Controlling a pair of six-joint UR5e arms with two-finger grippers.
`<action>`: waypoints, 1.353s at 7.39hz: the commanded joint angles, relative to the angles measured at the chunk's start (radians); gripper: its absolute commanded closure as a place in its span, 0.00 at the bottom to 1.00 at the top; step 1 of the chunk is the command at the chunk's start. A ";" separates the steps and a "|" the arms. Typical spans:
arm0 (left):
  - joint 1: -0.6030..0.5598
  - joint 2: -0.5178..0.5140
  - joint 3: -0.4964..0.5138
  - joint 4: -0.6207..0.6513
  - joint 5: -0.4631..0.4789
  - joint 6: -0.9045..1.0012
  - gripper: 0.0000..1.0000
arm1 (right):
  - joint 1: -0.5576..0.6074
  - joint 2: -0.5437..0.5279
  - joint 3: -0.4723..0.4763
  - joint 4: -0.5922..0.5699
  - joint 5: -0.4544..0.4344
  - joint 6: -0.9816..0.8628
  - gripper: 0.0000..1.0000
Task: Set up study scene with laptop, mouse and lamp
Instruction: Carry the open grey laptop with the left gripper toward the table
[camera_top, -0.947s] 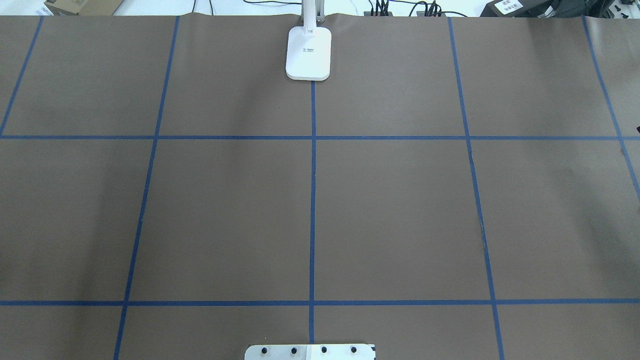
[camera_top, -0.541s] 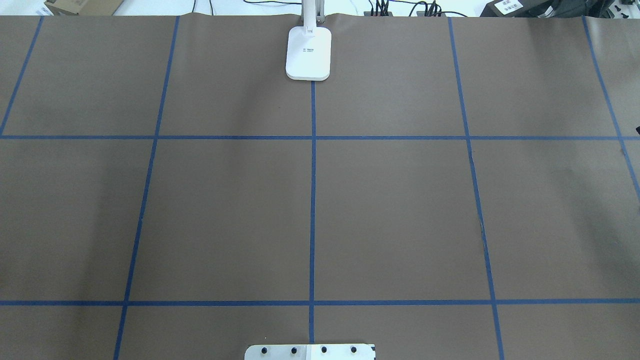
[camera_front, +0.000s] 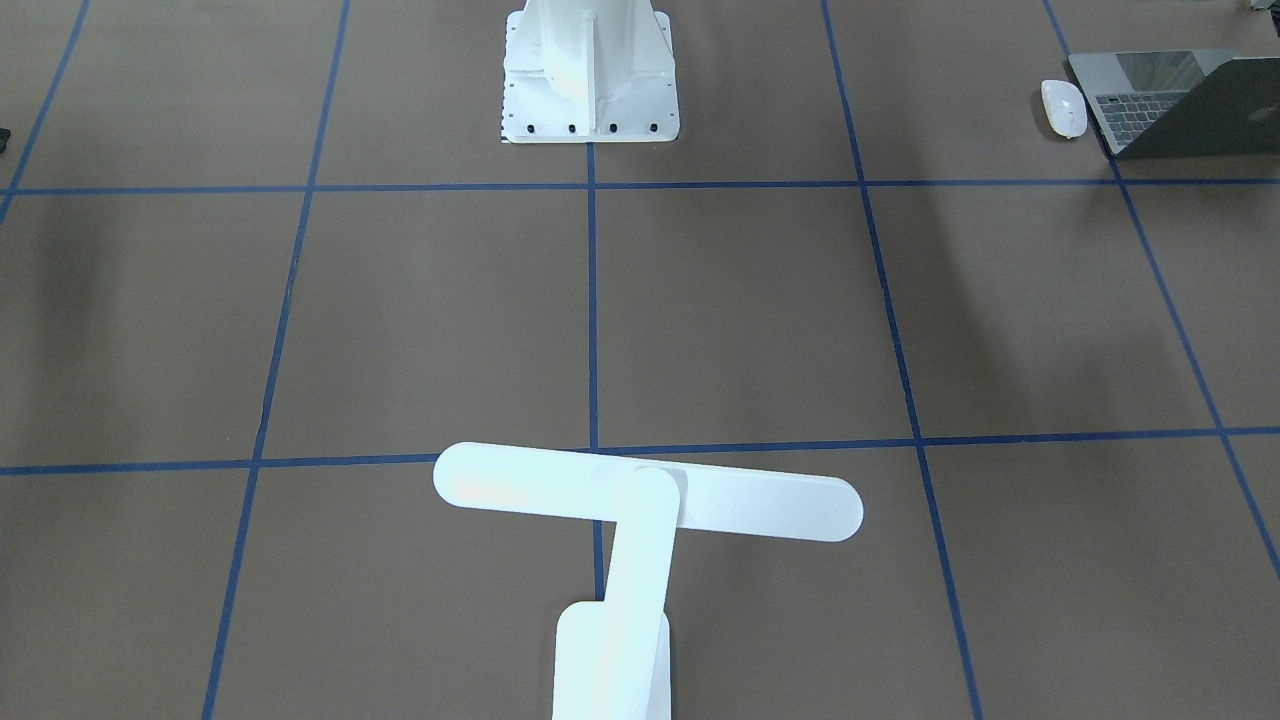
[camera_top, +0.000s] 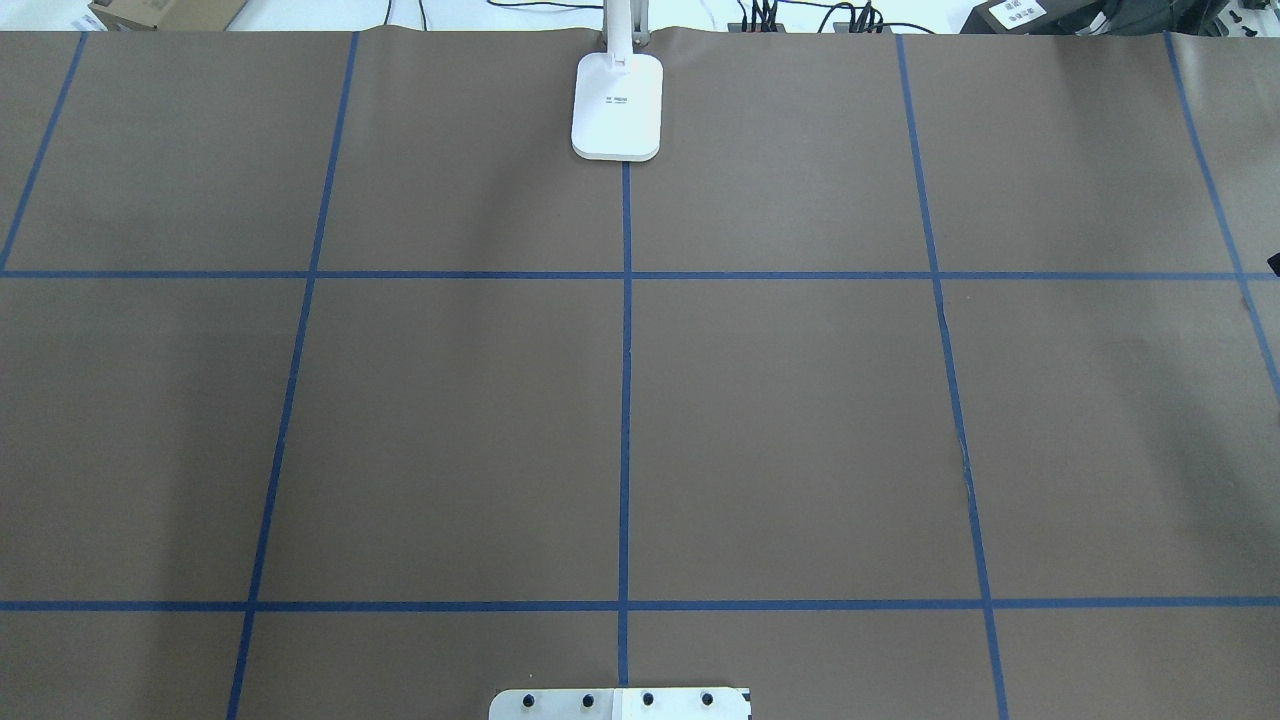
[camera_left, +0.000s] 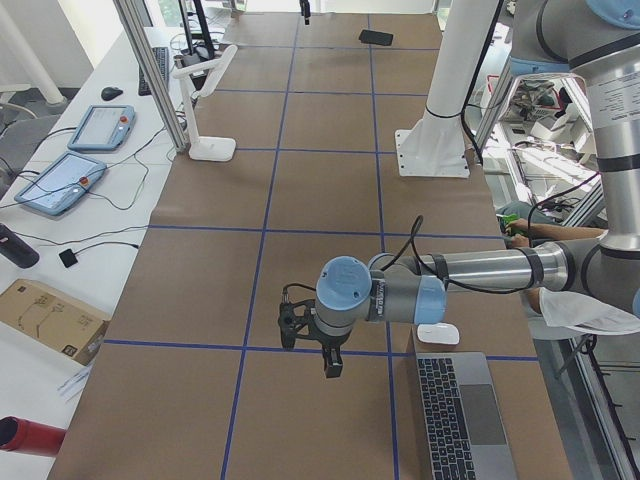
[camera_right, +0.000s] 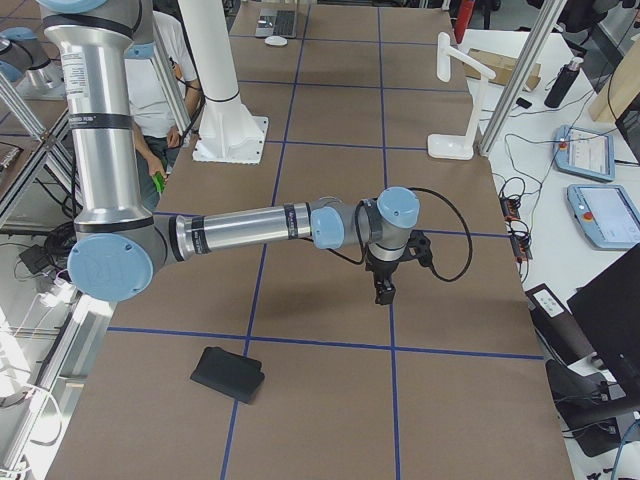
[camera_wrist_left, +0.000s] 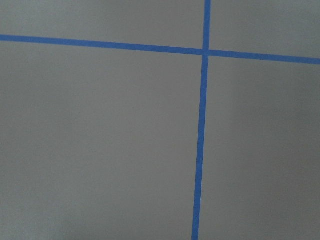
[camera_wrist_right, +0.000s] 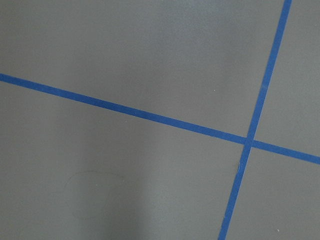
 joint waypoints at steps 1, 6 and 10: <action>-0.090 0.040 -0.009 0.011 0.055 -0.091 0.00 | -0.017 0.000 -0.014 0.000 -0.001 -0.002 0.00; -0.206 0.186 -0.034 0.046 0.063 -0.448 0.01 | -0.024 -0.020 0.015 0.022 0.125 -0.010 0.00; -0.247 0.239 -0.057 0.046 0.118 -0.587 0.01 | -0.039 -0.047 0.048 0.023 0.123 -0.016 0.00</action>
